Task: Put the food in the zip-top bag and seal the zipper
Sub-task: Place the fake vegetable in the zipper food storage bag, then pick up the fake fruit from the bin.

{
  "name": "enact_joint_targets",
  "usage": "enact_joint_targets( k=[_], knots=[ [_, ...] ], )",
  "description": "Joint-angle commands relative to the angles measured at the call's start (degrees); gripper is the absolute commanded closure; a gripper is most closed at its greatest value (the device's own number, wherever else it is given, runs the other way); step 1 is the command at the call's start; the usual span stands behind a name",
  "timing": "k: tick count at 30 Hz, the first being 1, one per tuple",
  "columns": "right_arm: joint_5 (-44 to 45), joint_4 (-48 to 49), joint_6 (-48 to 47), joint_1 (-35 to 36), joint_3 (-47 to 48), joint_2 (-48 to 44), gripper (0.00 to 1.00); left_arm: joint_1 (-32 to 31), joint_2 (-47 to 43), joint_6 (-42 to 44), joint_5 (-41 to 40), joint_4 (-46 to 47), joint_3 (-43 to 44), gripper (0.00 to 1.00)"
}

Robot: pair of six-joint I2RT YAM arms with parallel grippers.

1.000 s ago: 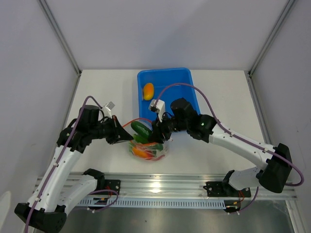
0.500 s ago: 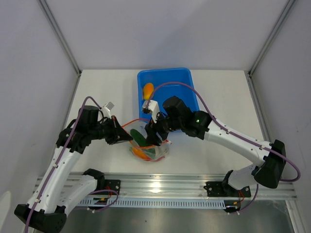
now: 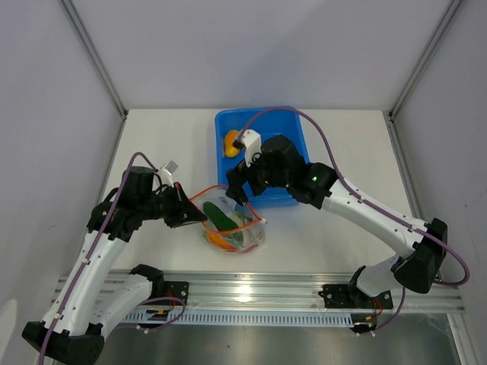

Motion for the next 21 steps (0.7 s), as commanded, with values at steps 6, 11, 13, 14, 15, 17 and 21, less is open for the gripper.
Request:
enact_joint_targets(
  k=[6,11,13,14,15,17,21],
  knots=[
    [16.1,5.6,3.8,-5.3,13.6,8.2,0.01,0.5,-1.4,0.7,0.5,0.3,0.5,0.99],
    [12.0,8.4,15.9,-11.3,19.1,13.9,0.01,0.5,-1.8,0.6,0.7,0.4,-0.5,0.99],
    [10.6,8.3,22.5,-14.7,21.0,17.7,0.01,0.5,-2.0,0.7,0.5,0.3,-0.6,0.99],
    [8.1,8.2,24.3,-15.7,22.9,19.2,0.01,0.5,-2.1,0.6,0.5,0.3,-0.7,0.99],
    [7.0,8.4,25.7,-17.5,23.7,20.6,0.02,0.5,-2.2,0.5,0.6,0.2,-0.8,0.99],
    [4.8,9.2,29.0,-18.9,25.0,24.6,0.05,0.5,-2.4,0.4,0.6,0.2,-1.0,0.99],
    [3.8,11.2,33.5,-21.8,26.5,30.6,0.12,0.5,-2.7,1.1,-0.2,-0.6,-1.2,1.0]
  ],
)
